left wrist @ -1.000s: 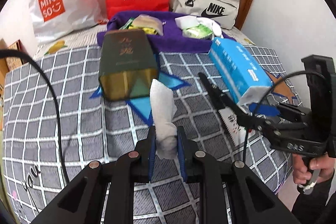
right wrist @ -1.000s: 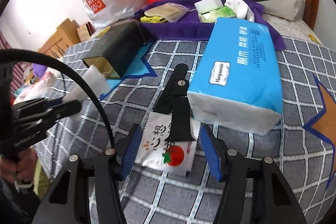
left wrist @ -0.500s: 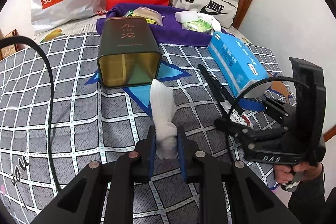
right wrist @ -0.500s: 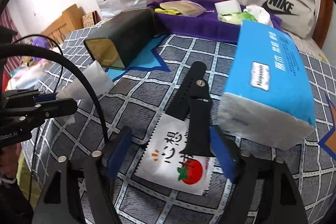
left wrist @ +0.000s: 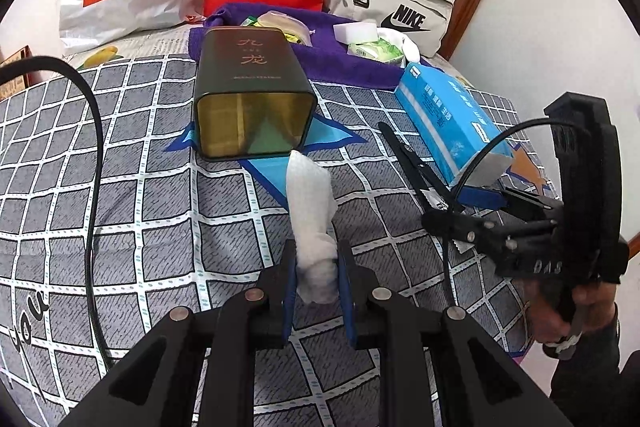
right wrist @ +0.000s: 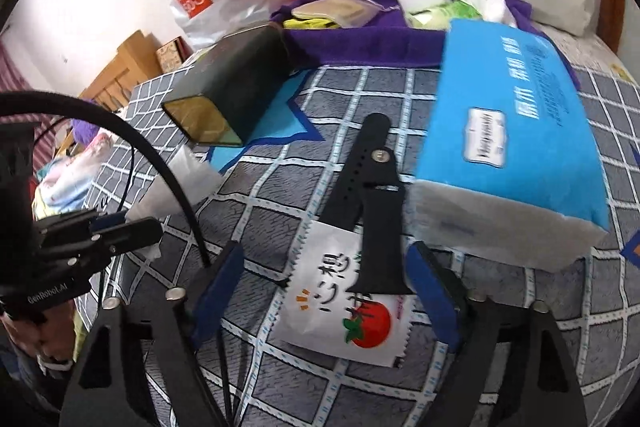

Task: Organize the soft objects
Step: 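Lift the white cloth with the left gripper while the right lowers over the snack packet, then close the right gripper on the red-and-white snack packet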

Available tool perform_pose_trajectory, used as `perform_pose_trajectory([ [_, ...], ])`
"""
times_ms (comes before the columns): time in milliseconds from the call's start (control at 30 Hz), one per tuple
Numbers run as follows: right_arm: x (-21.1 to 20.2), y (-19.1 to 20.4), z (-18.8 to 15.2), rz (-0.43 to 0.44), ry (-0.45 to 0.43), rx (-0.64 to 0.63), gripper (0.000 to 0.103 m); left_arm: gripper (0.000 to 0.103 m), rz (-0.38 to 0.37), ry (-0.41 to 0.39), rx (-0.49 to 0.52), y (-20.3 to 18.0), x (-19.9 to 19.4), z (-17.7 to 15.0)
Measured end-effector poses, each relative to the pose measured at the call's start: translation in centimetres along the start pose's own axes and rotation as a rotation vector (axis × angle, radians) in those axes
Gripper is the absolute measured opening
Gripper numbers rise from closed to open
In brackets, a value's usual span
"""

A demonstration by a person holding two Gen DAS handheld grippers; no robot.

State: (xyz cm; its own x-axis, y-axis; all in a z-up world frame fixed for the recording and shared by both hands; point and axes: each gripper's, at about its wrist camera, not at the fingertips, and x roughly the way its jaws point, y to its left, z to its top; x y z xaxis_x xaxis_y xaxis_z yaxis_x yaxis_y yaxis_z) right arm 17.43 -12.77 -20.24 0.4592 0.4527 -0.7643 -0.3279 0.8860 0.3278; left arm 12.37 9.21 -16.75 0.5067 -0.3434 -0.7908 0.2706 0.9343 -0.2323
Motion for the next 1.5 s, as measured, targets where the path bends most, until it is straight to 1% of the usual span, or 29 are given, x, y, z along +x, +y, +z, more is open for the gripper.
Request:
perform_pose_trajectory([
  [67,-0.2,-0.3,0.0,-0.006,0.009,0.007,0.067,0.018,-0.003,-0.001,-0.001,0.1,0.0,-0.1],
  [133,-0.3,-0.7,0.0,0.001,0.011,0.019,0.064,0.019,-0.007,0.002,-0.002,0.1,0.0,-0.1],
  [233,-0.3,-0.9,0.1,-0.02,0.009,0.02,0.052,0.019,-0.005,0.006,-0.005,0.1,0.2,-0.1],
  [333,-0.2,-0.7,0.1,-0.038,0.006,0.007,0.047,0.019,-0.005,0.011,-0.007,0.1,0.3,-0.2],
  [433,-0.4,-0.2,0.0,-0.067,0.011,-0.035,0.039,0.019,-0.005,0.011,-0.005,0.1,0.2,-0.1],
  [567,-1.0,0.0,-0.2,-0.032,0.043,-0.024,0.038,0.019,-0.003,0.011,-0.01,0.2,0.2,-0.1],
  [667,-1.3,-0.1,-0.3,-0.017,0.053,-0.021,0.042,0.019,0.0,0.013,-0.011,0.3,0.1,-0.2],
  [833,-1.0,-2.1,0.3,-0.008,0.05,0.11,0.042,0.019,-0.003,0.015,-0.012,0.4,0.0,-0.2],
  [867,-0.9,-2.1,0.4,-0.01,0.045,0.113,0.041,0.019,-0.002,0.016,-0.012,0.3,0.0,-0.2],
  [933,-0.8,-1.5,0.7,-0.042,0.032,0.083,0.04,0.019,-0.003,0.017,-0.009,0.3,0.1,-0.2],
  [1000,-0.4,-0.2,0.6,-0.09,0.024,0.015,0.035,0.019,-0.004,0.02,-0.008,0.1,0.2,-0.2],
  [1067,0.2,1.4,0.3,-0.169,0.018,-0.094,0.031,0.019,-0.003,0.024,-0.005,0.0,0.3,-0.2],
  [1100,0.3,1.9,0.2,-0.188,0.014,-0.126,0.029,0.019,-0.004,0.027,-0.003,0.0,0.3,-0.2],
  [1167,0.2,2.0,0.1,-0.179,0.013,-0.129,0.023,0.019,-0.002,0.03,-0.003,-0.1,0.4,-0.2],
  [1200,-0.1,1.8,0.2,-0.17,0.014,-0.11,0.022,0.019,-0.002,0.03,-0.003,-0.1,0.4,-0.2],
  [1267,-0.8,1.7,0.0,-0.135,0.028,-0.105,0.022,0.019,0.0,0.028,-0.006,0.0,0.3,-0.1],
  [1400,-0.5,2.0,-0.5,-0.157,0.053,-0.123,0.022,0.019,0.0,0.025,-0.011,0.1,0.2,-0.1],
  [1500,-0.2,1.8,-0.2,-0.156,0.044,-0.097,0.025,0.019,-0.008,0.018,-0.015,0.2,0.0,-0.1],
])
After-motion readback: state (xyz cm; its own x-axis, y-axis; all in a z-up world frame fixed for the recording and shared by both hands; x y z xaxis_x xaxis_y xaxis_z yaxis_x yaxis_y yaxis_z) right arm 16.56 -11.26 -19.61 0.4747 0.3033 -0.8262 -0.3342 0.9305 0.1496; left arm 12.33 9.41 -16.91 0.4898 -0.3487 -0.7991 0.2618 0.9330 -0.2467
